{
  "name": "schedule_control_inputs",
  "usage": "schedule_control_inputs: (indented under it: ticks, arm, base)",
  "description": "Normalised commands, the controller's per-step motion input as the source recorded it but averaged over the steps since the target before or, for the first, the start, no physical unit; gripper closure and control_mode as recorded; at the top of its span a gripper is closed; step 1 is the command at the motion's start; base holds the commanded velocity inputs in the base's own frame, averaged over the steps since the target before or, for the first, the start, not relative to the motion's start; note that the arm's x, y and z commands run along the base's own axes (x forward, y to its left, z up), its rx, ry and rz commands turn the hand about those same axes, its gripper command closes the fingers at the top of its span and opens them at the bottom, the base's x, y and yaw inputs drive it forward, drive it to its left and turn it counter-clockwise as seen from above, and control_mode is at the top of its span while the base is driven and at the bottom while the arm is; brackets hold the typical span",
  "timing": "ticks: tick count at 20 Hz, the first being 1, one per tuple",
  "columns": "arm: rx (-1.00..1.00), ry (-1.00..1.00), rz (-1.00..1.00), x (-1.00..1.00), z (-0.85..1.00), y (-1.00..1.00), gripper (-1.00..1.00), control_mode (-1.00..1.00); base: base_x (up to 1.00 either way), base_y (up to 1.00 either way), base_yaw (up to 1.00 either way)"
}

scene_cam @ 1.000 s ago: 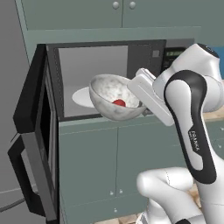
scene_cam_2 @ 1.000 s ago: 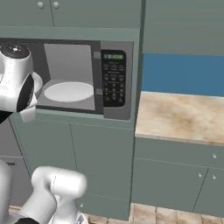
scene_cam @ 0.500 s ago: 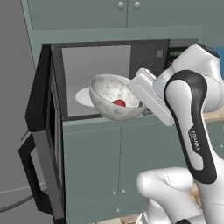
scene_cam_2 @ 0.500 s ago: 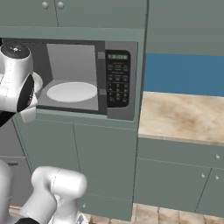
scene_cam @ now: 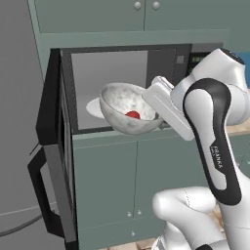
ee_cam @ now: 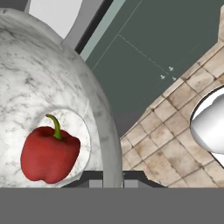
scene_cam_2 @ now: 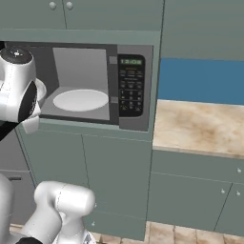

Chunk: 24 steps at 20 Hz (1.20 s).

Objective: Pick the bell pepper from the sink and place it in the bowl. Then pick the bowl and place it in the microwave. Then close the microwave door and press the start button.

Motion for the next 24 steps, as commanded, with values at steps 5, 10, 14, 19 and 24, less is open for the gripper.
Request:
schedule_control_inputs:
  ticks: [5,10,14,19,24]
  arm:
    - [0.0,0.0,0.0,0.0,0.0,0.0,1.0,1.0]
    - [0.0,0.0,0.0,0.02,-0.03,0.0,1.0,-1.0]
    - [-0.01,0.0,-0.04,0.39,-0.31,-0.1,1.0,-1.0]
    - [-0.03,0.0,-0.15,0.81,-0.33,-0.3,1.0,-1.0]
    - [0.0,0.04,-0.13,1.0,-0.08,-0.06,1.0,-1.0]
  base:
    - [-0.13,0.01,0.0]
    - [0.0,0.0,0.0]
    - [0.0,0.0,0.0]
    - [0.0,0.0,0.0]
    - [0.0,0.0,0.0]
